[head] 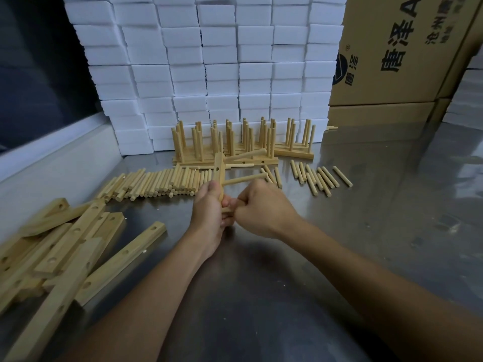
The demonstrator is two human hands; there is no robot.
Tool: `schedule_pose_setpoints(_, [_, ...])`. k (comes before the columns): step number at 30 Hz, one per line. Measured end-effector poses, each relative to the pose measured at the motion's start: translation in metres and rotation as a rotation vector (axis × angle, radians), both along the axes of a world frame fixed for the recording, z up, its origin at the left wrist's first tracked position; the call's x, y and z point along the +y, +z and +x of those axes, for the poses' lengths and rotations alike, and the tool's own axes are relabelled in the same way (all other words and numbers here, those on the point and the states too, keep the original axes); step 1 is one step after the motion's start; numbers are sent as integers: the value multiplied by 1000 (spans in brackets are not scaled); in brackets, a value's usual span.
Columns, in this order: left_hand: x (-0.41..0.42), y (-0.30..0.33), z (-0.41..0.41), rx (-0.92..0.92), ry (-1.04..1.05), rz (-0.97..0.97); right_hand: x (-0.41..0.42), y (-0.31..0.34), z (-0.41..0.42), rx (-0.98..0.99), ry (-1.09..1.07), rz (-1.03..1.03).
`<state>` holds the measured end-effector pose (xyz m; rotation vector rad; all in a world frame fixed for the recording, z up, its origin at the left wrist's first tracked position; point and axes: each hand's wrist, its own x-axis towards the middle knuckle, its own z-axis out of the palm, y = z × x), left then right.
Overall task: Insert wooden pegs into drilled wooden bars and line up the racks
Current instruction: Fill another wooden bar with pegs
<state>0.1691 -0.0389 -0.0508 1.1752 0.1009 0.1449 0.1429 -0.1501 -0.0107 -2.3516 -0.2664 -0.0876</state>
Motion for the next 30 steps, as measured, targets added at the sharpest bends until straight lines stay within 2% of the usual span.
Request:
schedule_pose_setpoints(3, [-2,-5,2,-24,5,131,-4,5,2,400,-77,277])
schedule_pose_setpoints(5, [-3,-6,2,-21,5,211,-8,4,5,520,-83,302])
schedule_pose_setpoints(9, [-3,-1,2,-13,-5,70,-12,1,11,497,-58,348])
schedule_pose_setpoints(11, [-2,0,2,-7,-2,56,-21,4,13,551,6,417])
schedule_pose_setpoints(14, [-1,3,0,44,-20,-34,-37,7,18,634,77,640])
schedule_pose_setpoints(17, [2,8,-3,51,-54,-95,-47,5,23,528,-23,896])
schedule_pose_setpoints(19, [2,8,-4,33,-73,-69,-50,-2,26,353,-110,855])
schedule_pose_setpoints(22, [2,6,-4,23,-52,-77,-49,-12,28,91,-93,525])
schedule_pose_setpoints(25, [4,3,-3,5,-55,-70,-45,-17,29,87,41,273])
schedule_pose_setpoints(27, [3,1,-2,-4,-59,-12,-46,-19,31,89,71,253])
schedule_pose_setpoints(30, [-2,-1,-1,1,-11,125,-53,-20,35,22,2,245])
